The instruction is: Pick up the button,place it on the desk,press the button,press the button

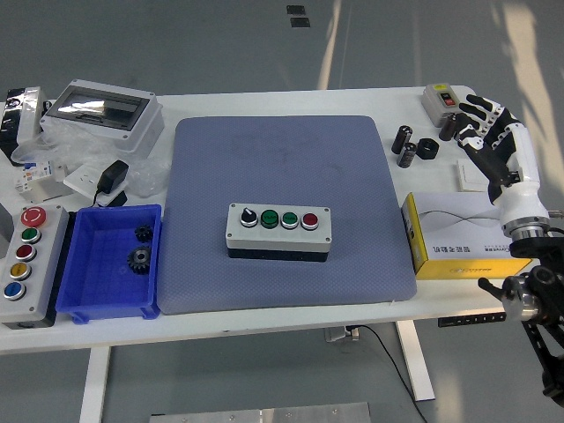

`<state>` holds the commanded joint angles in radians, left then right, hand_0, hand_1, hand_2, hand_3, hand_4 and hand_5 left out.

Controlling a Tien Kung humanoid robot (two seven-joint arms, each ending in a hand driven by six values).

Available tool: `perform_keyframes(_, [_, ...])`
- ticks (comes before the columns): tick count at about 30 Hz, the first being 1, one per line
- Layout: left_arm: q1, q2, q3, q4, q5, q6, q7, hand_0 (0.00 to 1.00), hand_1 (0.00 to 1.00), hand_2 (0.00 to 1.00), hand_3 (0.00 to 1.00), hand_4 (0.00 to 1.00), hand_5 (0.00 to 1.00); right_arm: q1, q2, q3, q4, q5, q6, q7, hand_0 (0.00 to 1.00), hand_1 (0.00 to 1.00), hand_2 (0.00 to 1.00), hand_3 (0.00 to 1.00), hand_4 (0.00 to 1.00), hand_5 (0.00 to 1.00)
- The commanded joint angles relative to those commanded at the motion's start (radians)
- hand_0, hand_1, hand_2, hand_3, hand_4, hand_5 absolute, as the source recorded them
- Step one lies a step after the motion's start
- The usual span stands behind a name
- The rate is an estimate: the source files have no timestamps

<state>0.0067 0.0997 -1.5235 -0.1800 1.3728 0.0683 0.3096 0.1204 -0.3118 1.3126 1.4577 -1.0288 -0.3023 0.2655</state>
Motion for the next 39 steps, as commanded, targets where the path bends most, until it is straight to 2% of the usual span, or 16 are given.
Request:
perform_keyframes(12, [0.010,0.007,-0.005,0.000,0.005,0.002,0.004,0.633,0.597,0.548,0.597,0.611,0.198,0.000,0.005,-0.031,-0.016,0.019,0.008,-0.002,0.805,0.788,0.810,0.802,0.837,0.510])
perform_keyframes(25, [0.034,-0.008,-0.002,0.000,-0.007,0.005,0.006,0.633,0.599,0.548,0.600,0.615,0.200,-0.011,0.012,-0.050,-0.012,0.051,0.043,0.012,0.807,0.789,0.809,0.801,0.834,0.504])
perform_keyframes(39, [0.034,-0.013,-0.004,0.000,-0.005,0.005,0.004,0.636,0.600,0.549,0.600,0.616,0.202,-0.006,0.016,-0.058,-0.012,0.072,0.080,0.014,0.802,0.789,0.808,0.791,0.842,0.526])
